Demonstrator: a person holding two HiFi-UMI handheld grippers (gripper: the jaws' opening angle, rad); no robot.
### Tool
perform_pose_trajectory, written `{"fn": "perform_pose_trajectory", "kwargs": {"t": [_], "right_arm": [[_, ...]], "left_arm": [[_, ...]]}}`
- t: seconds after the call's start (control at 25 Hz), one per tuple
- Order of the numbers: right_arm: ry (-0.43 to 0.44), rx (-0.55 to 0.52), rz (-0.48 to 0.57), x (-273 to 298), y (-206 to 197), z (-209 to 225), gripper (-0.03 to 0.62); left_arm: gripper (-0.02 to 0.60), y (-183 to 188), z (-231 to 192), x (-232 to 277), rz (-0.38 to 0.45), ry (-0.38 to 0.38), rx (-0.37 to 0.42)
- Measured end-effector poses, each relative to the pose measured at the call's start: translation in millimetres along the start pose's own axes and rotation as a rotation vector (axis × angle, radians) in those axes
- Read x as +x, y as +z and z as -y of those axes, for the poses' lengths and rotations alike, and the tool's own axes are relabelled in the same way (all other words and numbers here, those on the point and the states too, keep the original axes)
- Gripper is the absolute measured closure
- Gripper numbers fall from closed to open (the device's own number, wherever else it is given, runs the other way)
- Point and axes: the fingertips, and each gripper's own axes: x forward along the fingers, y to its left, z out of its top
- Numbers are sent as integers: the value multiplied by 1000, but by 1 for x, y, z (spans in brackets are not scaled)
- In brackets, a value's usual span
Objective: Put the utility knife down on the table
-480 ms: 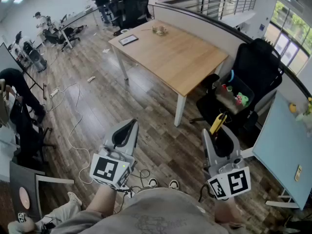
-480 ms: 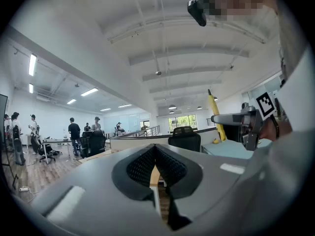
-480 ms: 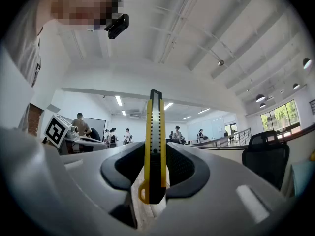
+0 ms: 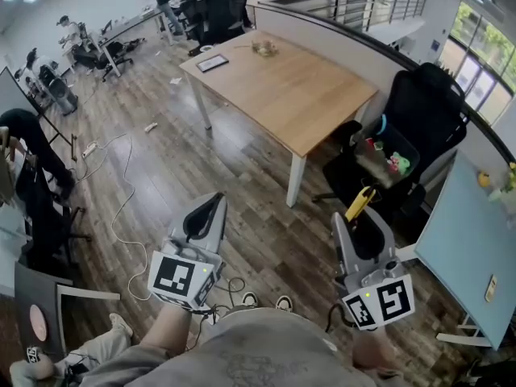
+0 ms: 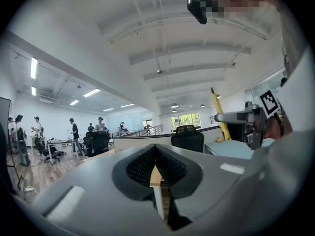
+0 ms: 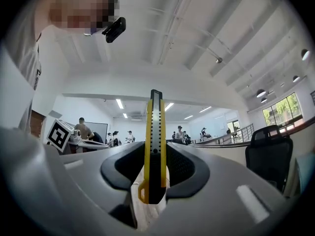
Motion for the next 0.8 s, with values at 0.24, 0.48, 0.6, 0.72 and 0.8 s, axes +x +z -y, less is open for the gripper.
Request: {"fn": "perform_pose_trajectory", "kwargs": {"t": [0.24,0.48,0.6,0.72,0.8], "right_arm": [[28,-8,-22,-6,-5,11,457],[66,0,-40,-13,-18,22,457],[80,8,-43,-13,-22,26,457],[88,11,-39,-7,-23,30,457],[91,16,-34,0,-24,33,457]], "left_arm": [[583,-1,13,6,-9,20,0],[583,-9,35,7,-19,41,-1],[583,-11,39,8,-26,49,6],[583,-9,34,10,-21,71,10],[583,-11,29,15,-15,77,13]]}}
